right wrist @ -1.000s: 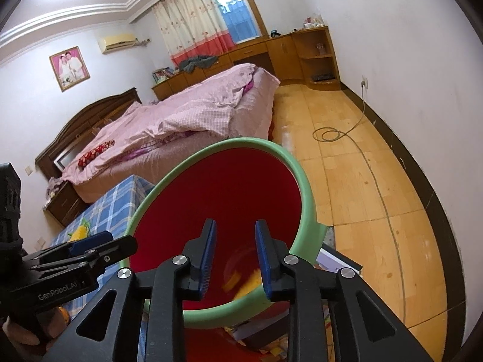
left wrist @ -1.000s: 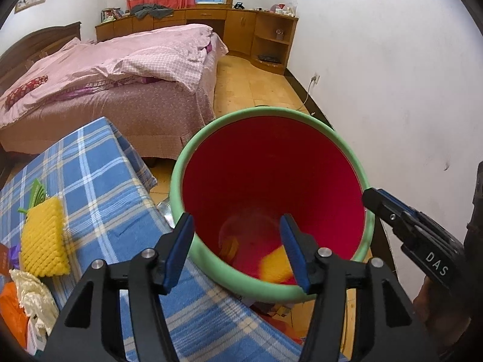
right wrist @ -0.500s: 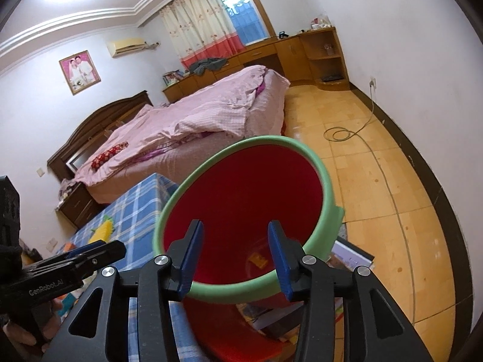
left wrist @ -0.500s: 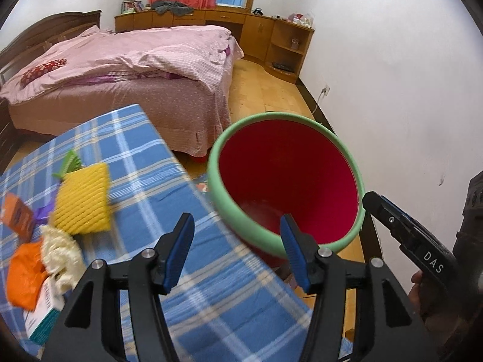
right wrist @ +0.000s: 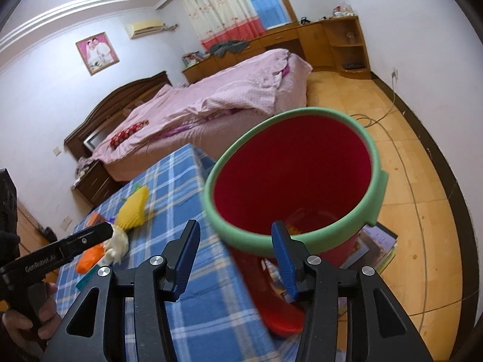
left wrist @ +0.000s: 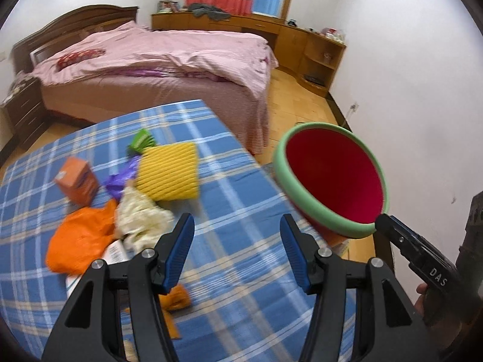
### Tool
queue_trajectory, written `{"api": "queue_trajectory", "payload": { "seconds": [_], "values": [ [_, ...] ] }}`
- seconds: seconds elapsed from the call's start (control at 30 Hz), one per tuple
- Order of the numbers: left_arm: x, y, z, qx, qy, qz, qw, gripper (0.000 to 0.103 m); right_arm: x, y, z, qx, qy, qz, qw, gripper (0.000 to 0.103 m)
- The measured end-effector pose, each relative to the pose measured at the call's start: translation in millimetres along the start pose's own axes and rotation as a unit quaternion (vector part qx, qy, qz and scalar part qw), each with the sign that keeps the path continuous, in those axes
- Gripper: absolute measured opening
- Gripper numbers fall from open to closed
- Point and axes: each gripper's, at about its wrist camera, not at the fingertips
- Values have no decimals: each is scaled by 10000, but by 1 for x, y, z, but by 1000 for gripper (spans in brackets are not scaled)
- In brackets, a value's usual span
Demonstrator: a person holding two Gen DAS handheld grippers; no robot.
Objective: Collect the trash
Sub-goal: 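Move the left tool to the orange mesh bag while the right tool approaches white crumpled plastic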
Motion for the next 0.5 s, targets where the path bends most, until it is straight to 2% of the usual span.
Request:
{"api": "queue_trajectory", "payload": {
  "seconds": [0.37, 0.5],
  "values": [
    [-7, 72, -16, -436, 80, 497, 9978, 59, 16, 33, -14, -134, 323, 170, 9992, 54],
    [-3, 101, -19, -544, 111, 847, 9949, 67, 24, 43, -17, -226, 451, 191, 9985, 56]
  ]
}}
Point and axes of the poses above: each gripper's, at about its wrist camera, not at the fingertips, and x roughly the way its jaws point, y to its left, z to its top, and after that the axes turned 7 degrees about z, right-handed
